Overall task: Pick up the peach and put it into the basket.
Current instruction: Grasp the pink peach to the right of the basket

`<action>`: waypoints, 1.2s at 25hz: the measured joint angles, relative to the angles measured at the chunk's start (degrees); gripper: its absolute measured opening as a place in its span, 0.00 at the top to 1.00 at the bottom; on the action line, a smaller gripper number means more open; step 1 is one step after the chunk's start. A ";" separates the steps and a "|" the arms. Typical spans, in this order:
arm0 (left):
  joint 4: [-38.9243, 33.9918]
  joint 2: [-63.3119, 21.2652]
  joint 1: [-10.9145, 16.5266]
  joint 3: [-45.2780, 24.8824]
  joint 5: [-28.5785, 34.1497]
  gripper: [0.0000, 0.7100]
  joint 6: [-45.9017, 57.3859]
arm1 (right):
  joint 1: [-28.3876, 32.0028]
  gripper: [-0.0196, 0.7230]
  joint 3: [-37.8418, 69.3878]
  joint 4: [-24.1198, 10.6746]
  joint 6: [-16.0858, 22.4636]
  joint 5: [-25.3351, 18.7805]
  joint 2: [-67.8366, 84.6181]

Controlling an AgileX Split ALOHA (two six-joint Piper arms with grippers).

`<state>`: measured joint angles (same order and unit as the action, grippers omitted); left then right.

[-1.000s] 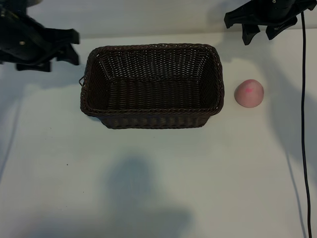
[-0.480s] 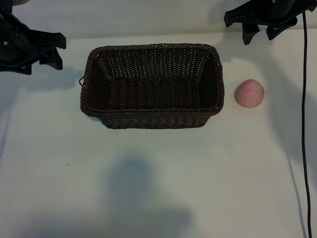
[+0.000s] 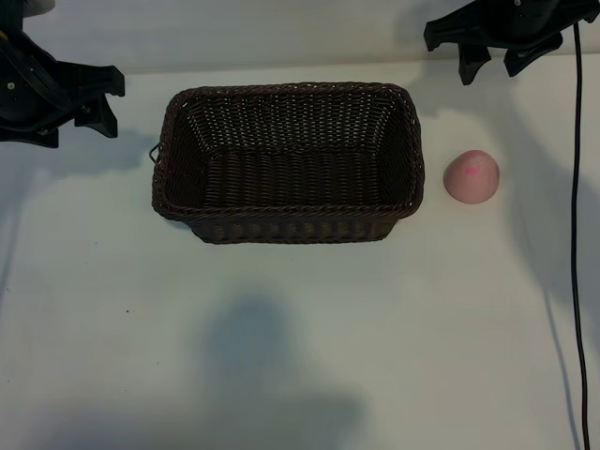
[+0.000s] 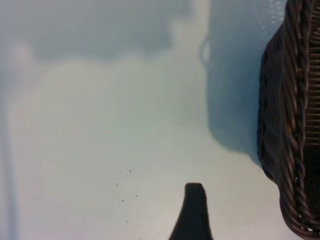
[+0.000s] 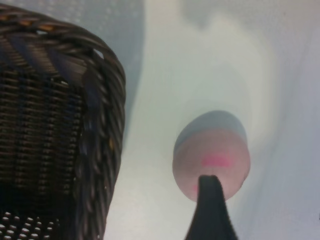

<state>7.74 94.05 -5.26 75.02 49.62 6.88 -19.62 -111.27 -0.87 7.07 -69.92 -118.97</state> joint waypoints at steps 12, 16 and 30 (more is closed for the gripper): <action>3.85 0.85 0.00 0.00 -2.00 0.18 0.83 | 1.04 0.29 2.72 -1.93 0.36 0.21 -1.47; 3.89 0.85 0.00 0.00 -2.18 0.18 0.83 | 2.12 0.29 8.95 -0.90 0.36 2.43 -1.90; 3.89 0.85 0.00 0.00 -2.69 0.18 0.66 | 2.53 0.48 20.89 6.37 -1.18 17.63 -5.02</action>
<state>11.64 94.90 -5.26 75.02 46.93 7.54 -17.09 -90.38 5.50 5.89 -52.29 -123.99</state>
